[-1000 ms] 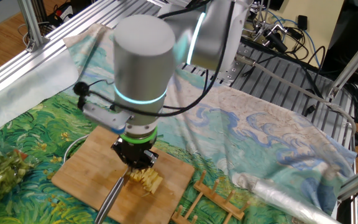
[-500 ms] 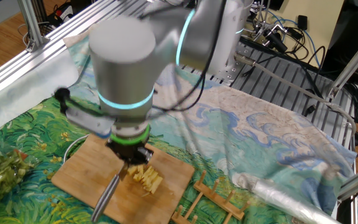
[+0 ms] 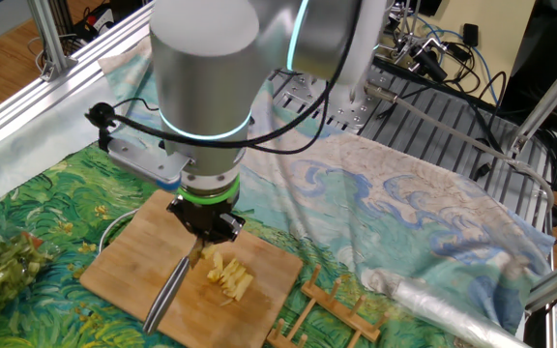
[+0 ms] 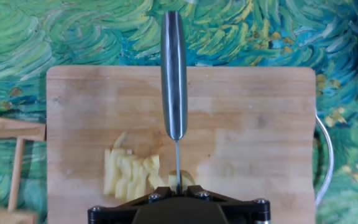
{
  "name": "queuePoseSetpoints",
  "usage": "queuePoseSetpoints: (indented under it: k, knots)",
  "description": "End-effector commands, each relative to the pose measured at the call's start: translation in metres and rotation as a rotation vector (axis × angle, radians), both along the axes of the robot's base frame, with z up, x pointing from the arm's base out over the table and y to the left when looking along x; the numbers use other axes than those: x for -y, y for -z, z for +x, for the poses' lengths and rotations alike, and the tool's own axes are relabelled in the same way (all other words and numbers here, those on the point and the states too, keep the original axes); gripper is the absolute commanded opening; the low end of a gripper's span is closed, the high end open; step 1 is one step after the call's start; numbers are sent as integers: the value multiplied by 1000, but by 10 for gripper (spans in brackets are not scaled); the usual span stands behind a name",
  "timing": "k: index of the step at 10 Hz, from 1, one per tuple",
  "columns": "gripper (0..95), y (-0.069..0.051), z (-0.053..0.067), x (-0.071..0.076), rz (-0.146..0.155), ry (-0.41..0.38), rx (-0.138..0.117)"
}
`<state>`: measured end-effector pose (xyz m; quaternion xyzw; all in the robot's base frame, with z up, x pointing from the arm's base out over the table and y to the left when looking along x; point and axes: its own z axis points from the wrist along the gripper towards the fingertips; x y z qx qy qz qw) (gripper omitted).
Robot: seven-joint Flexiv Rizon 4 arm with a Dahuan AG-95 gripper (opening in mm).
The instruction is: Chop the potatoes
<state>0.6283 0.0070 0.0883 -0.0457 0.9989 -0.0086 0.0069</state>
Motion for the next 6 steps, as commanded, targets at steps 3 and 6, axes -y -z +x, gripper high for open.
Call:
queuePoseSetpoints:
  k: [3, 6]
  knots:
    - [0, 41, 7, -10, 15, 2, 32]
    - [0, 65, 13, -16, 24, 7, 51]
